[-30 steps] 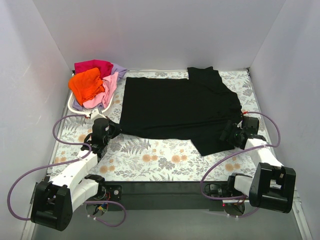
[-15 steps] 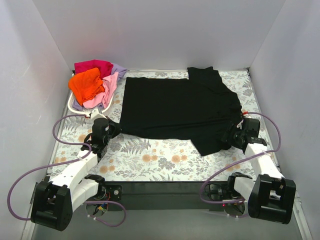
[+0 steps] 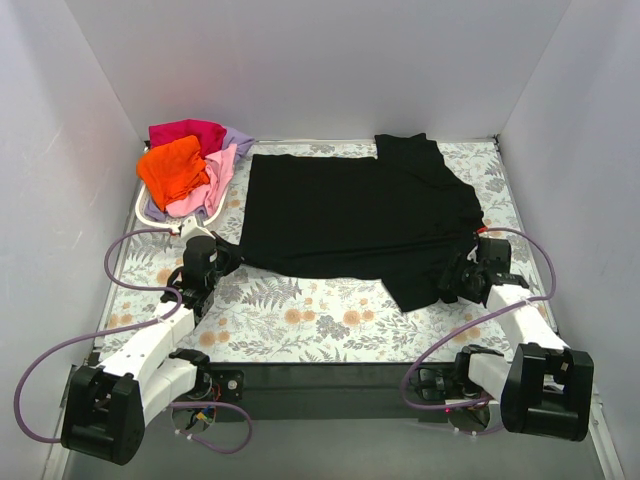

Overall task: Fold and stack the t-shirts
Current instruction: Flatten the tshirt out

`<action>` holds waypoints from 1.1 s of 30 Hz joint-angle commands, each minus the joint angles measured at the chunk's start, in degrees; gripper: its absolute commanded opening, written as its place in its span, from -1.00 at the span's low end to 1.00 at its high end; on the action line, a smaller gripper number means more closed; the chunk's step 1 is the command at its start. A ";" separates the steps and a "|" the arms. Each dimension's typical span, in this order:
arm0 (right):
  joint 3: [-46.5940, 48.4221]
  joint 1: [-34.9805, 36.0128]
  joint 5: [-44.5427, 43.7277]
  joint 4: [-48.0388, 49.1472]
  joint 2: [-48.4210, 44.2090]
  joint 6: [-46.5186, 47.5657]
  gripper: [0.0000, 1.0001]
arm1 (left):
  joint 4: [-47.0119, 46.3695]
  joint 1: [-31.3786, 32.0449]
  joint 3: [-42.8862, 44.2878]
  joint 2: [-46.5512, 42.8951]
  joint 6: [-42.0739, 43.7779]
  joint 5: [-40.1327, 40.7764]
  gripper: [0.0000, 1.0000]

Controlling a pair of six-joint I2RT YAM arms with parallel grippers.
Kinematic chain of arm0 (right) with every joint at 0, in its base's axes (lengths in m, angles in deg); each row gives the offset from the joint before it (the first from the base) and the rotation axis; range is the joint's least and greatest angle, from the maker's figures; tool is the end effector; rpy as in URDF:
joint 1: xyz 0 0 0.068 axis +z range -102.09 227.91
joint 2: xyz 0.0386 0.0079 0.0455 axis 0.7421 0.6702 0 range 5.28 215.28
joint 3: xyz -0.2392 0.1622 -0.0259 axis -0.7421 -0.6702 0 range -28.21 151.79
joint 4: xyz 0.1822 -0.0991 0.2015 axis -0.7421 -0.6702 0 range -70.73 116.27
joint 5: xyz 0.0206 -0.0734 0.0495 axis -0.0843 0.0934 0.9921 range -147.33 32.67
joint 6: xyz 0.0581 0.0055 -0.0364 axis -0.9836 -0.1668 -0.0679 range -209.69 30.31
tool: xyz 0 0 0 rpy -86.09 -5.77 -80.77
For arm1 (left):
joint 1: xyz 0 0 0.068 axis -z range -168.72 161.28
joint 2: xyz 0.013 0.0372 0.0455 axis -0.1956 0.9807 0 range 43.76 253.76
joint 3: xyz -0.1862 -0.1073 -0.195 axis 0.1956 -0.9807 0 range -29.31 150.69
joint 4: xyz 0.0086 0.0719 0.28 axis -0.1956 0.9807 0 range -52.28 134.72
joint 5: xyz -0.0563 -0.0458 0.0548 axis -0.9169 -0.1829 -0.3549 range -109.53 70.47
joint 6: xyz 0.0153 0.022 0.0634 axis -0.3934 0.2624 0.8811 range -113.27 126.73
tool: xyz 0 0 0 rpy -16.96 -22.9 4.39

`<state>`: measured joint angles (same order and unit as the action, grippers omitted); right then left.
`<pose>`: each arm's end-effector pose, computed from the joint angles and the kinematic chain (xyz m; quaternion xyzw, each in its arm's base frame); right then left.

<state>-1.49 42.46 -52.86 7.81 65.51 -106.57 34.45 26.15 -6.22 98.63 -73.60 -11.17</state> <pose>0.2212 -0.0167 0.1549 0.1705 0.9293 0.0691 0.3204 0.2302 -0.0527 0.1889 -0.4948 0.7009 -0.3343 0.3900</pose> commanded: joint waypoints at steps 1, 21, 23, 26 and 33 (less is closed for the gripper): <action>1.14 1.06 -2.01 -1.58 1.38 -1.22 0.04 | -0.69 0.24 -0.06 -1.26 0.44 -0.63 -1.00; 3.34 7.47 2.02 -2.81 0.69 0.53 -0.97 | -0.60 0.33 -0.06 -1.08 0.53 -0.36 -1.00; 3.78 7.74 3.26 -3.33 -2.11 0.80 -0.97 | -0.69 0.24 -0.15 -1.34 0.44 -0.28 -1.00; 5.62 8.09 3.44 -5.36 -5.46 1.41 -0.97 | -0.51 0.24 -0.24 -1.87 0.44 0.08 -1.00; 11.07 8.09 7.30 -7.47 -8.98 2.29 -0.97 | -0.86 0.24 -0.42 -3.72 0.27 0.34 -1.00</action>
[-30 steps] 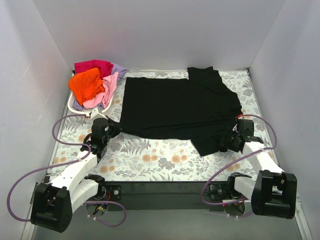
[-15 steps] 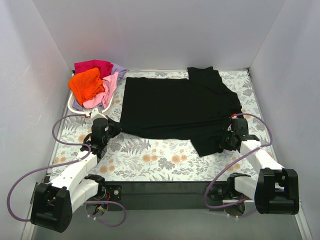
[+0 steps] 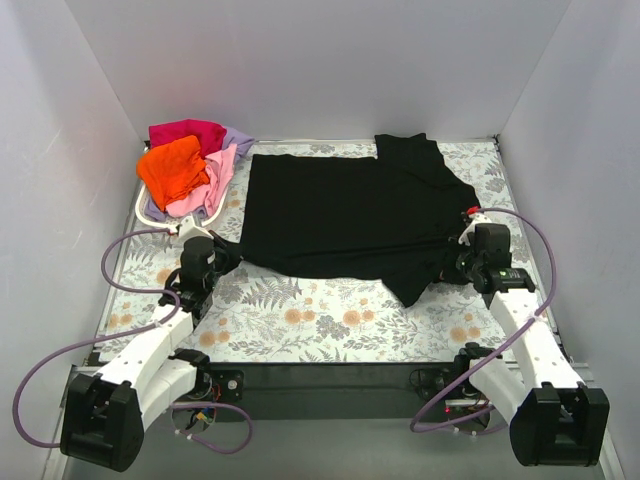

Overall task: Fold and stack the t-shirts
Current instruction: Flatten the tshirt out

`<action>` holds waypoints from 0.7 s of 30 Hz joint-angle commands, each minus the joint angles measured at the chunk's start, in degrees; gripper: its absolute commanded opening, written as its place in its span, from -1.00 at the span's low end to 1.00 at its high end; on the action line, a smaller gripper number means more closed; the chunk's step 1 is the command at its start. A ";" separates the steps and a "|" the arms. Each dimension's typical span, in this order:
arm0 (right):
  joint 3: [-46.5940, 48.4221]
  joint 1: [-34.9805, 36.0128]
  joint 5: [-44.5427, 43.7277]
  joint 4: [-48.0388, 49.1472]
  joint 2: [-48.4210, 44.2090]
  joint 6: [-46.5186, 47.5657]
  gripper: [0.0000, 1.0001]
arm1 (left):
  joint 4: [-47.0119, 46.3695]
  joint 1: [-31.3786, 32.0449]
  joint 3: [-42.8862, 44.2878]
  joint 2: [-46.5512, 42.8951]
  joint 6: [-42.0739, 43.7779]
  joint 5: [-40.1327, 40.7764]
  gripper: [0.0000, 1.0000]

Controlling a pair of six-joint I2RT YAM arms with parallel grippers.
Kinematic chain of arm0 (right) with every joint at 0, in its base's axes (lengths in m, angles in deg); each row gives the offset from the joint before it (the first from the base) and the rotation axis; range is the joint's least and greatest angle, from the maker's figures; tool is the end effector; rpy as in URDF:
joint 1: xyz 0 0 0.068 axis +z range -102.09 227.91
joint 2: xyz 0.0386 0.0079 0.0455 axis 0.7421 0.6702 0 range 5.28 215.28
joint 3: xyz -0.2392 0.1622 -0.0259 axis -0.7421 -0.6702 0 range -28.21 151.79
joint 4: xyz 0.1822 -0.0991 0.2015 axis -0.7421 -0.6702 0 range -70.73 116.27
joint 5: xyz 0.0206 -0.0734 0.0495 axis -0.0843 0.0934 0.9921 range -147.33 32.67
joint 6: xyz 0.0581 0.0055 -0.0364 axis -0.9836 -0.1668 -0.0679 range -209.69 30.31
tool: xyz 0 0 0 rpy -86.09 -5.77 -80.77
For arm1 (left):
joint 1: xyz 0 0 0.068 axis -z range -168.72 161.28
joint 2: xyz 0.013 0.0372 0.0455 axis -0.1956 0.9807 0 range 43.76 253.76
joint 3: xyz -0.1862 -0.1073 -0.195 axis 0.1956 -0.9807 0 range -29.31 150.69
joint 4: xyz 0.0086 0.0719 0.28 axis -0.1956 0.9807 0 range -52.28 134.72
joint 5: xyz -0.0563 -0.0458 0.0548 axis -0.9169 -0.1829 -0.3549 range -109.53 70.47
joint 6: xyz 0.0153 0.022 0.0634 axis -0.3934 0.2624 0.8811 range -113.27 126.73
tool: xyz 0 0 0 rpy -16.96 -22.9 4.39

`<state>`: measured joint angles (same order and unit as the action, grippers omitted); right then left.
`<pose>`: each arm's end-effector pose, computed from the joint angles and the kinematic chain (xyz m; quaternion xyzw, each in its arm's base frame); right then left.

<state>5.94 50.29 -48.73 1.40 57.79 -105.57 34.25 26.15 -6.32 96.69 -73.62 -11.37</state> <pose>0.2212 0.0175 0.2195 0.0780 0.9124 0.1308 0.3799 0.2276 -0.0522 0.1959 -0.4902 0.6931 -0.3471 0.3987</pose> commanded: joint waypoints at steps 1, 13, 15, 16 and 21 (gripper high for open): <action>4.95 0.35 3.61 -1.07 -1.27 1.55 -0.97 | -1.10 0.33 -0.31 -1.86 0.38 0.02 -1.00; 16.20 0.27 7.48 -10.99 -3.55 6.73 -0.97 | -2.95 0.68 -2.50 -12.83 -0.06 -1.66 -1.00; 18.31 0.27 7.57 -12.83 -4.52 7.00 -0.97 | -2.25 0.68 -2.59 -14.60 -0.94 -1.31 -1.00; 19.02 0.27 7.57 -14.67 -4.96 7.35 -0.97 | -1.90 0.68 -2.50 -15.13 -1.20 -1.40 -1.00; 21.04 0.44 7.92 -18.64 -7.24 7.62 -0.97 | 1.61 0.77 -2.59 -16.80 -2.87 -1.75 -1.00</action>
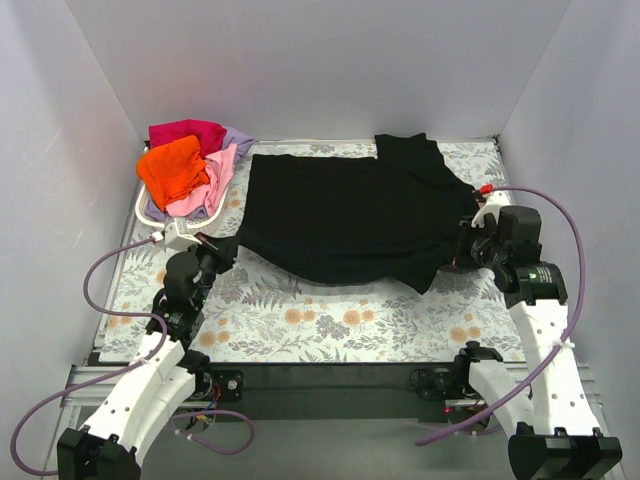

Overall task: Fold and stack the t-shirts
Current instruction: Flatten the tshirt out, then fold the tshirt

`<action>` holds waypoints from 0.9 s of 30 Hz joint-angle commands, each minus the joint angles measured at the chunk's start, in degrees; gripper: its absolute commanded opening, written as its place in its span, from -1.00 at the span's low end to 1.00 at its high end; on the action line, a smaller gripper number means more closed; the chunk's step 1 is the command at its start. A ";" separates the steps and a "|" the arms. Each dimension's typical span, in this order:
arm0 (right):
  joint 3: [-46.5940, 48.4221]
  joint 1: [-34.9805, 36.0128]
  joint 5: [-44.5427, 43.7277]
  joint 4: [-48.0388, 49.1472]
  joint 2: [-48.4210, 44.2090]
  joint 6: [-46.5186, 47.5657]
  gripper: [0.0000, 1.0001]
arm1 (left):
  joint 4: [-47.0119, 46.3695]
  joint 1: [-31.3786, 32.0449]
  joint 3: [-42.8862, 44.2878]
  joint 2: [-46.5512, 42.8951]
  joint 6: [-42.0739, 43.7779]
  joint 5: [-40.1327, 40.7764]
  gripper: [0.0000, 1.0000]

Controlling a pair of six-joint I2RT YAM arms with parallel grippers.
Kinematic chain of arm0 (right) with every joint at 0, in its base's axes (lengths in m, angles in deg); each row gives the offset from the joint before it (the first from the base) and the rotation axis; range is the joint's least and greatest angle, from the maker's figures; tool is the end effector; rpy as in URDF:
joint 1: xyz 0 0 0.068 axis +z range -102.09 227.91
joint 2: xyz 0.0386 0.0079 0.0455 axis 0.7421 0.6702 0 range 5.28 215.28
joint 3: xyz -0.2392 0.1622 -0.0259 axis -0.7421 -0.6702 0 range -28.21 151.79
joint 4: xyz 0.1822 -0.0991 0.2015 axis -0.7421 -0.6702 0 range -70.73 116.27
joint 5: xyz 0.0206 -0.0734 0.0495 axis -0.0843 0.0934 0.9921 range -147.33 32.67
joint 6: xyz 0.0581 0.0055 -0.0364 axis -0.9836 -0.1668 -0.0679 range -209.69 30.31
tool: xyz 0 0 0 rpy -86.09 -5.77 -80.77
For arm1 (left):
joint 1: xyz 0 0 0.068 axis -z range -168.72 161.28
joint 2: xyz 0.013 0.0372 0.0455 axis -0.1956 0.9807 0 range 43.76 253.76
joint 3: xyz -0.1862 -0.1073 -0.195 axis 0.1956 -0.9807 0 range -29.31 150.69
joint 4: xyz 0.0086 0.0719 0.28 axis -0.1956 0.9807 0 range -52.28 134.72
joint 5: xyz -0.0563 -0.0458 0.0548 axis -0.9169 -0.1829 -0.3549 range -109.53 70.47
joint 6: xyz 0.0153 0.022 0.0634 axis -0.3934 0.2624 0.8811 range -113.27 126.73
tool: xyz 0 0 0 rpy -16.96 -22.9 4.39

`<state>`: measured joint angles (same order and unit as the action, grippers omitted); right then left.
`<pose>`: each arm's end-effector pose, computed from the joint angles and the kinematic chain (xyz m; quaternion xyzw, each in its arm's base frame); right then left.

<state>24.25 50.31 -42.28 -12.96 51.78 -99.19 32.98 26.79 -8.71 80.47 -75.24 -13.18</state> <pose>0.1986 0.0228 0.3363 -0.0081 0.8745 0.1635 0.4566 0.1954 -0.0478 0.2380 -0.4527 0.6269 -0.4473 0.4494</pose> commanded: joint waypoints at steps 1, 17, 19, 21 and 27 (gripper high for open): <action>3.16 0.42 1.56 -4.72 -1.58 1.15 -0.97 | 4.02 0.14 -0.30 -0.85 -1.78 -0.11 -1.00; -4.03 0.33 0.42 9.59 0.07 -1.13 -0.97 | 6.67 0.14 1.46 4.58 -2.84 3.76 -1.00; -5.27 0.24 0.33 15.19 2.62 -1.49 -0.97 | 5.35 0.14 3.04 9.14 -2.05 4.20 -1.00; -5.10 0.24 -0.28 18.55 7.27 -1.84 -0.97 | 5.00 0.14 4.61 11.79 -1.44 4.55 -1.00; -0.36 0.24 -1.86 25.77 21.86 -1.49 -0.97 | 0.60 0.05 9.19 20.85 1.11 4.20 -1.00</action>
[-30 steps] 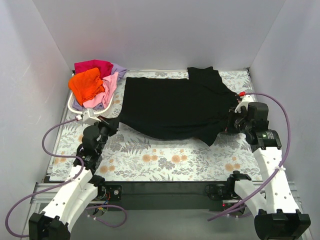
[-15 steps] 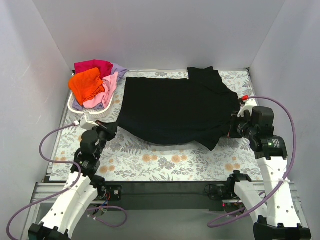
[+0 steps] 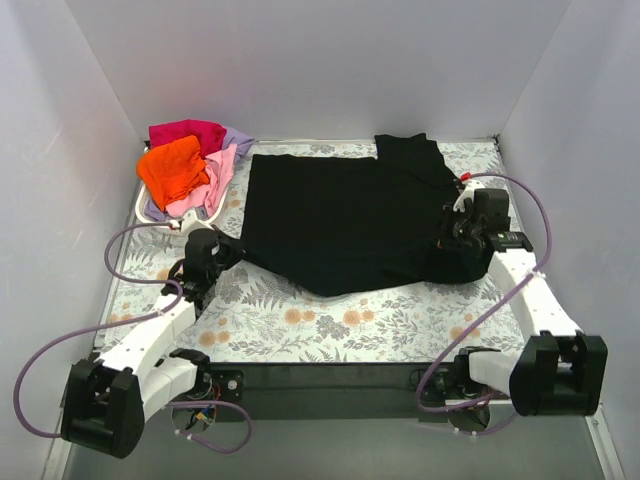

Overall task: Fold and stack the t-shirts
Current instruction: Fold the tshirt

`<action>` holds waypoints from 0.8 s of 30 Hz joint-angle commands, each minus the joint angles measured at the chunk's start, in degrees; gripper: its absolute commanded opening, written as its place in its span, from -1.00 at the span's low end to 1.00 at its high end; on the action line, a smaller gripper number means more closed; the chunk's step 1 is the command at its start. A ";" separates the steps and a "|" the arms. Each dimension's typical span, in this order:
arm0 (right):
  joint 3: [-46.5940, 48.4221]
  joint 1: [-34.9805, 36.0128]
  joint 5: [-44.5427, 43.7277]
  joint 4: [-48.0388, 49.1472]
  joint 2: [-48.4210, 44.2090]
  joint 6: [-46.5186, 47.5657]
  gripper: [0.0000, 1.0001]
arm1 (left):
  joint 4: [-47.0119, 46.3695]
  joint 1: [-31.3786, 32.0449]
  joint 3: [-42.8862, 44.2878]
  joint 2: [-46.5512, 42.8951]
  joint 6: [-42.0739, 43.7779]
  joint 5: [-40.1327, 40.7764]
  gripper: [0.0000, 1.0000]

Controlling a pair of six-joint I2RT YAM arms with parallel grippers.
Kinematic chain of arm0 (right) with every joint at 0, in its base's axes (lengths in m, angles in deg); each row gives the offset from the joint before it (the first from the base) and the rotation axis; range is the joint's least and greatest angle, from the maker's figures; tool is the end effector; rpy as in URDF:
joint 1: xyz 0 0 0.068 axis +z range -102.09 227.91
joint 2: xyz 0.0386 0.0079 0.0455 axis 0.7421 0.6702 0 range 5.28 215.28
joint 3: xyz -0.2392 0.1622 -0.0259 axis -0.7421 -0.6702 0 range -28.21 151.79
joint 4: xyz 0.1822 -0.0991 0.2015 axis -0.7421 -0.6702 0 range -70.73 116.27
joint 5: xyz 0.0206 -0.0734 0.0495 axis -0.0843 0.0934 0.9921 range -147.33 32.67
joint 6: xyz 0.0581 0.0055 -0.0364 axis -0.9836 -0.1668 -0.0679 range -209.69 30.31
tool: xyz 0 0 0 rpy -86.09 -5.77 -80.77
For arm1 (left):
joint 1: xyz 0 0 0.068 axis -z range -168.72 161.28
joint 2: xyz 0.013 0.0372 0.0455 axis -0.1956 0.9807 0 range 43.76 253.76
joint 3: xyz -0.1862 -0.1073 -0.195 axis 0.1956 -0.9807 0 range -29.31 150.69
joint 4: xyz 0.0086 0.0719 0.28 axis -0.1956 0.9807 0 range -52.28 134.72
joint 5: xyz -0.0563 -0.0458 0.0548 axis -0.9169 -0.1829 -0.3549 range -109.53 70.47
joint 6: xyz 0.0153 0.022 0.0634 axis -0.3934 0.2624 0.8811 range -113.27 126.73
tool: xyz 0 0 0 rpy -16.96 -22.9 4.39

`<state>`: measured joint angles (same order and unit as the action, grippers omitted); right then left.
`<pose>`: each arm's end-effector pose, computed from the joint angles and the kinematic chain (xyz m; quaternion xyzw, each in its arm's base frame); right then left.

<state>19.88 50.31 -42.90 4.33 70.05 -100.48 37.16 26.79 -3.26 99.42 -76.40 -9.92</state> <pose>0.2790 0.0256 0.2676 0.0111 0.8956 0.1619 0.4143 0.2355 -0.0557 0.2003 -0.5132 0.6899 -0.3362 0.3842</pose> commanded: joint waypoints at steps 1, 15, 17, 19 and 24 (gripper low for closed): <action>5.24 0.24 -1.69 8.57 7.00 -0.03 -0.97 | -3.83 0.05 5.14 4.17 2.62 1.64 -1.00; 19.13 -0.72 -2.57 11.39 23.99 1.29 -0.97 | -6.21 -1.35 14.90 18.07 5.26 0.94 -1.00; 21.24 -1.07 -2.13 11.47 25.92 1.38 -0.97 | -6.30 -1.53 16.05 20.10 5.52 0.77 -1.00; 23.26 -1.34 -2.13 11.39 27.68 1.56 -0.97 | -6.47 -2.15 17.55 21.85 5.61 0.59 -1.00; 27.57 -1.78 -1.08 11.39 31.46 1.73 -0.97 | -7.62 -3.20 21.15 26.16 5.88 -0.82 -1.00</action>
<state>43.20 48.89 -44.99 13.18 100.46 -99.71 31.26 24.43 14.57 124.19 -71.66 -9.95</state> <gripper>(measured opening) 0.024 0.018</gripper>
